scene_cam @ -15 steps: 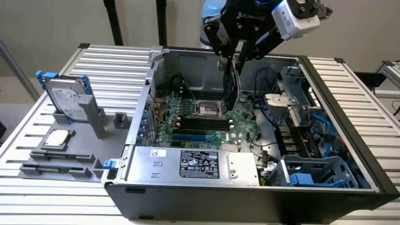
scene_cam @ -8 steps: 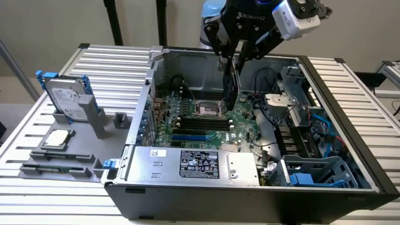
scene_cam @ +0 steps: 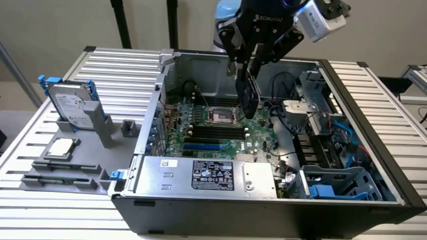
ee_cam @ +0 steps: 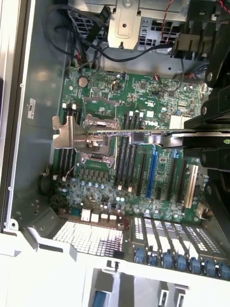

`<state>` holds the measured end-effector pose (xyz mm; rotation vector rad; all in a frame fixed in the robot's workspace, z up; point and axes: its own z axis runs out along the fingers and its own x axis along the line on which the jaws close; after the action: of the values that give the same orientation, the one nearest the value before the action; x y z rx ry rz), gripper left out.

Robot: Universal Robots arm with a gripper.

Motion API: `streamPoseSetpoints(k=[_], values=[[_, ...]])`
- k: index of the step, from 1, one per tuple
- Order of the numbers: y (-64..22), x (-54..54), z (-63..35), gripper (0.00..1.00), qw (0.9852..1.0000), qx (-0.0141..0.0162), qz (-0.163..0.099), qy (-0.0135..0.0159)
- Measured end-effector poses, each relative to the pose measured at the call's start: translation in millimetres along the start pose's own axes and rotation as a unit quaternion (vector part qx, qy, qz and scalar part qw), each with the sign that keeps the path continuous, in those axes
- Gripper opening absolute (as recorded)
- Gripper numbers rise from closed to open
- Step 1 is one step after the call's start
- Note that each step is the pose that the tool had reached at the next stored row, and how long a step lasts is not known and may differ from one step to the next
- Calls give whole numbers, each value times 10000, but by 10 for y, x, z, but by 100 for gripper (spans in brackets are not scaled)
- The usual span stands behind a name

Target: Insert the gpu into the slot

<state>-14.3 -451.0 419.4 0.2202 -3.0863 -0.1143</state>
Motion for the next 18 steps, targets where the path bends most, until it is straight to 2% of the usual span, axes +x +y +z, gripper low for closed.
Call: streamPoseSetpoints(k=[5,9,13,16,18], values=[[0,0,5,26,9990,18,-450,35],[-1,0,8,26,9967,33,-814,63],[-1,-1,12,26,9930,47,-1176,91],[-1,-1,15,26,9895,58,-1442,111],[-1,-1,17,26,9866,65,-1627,125]])
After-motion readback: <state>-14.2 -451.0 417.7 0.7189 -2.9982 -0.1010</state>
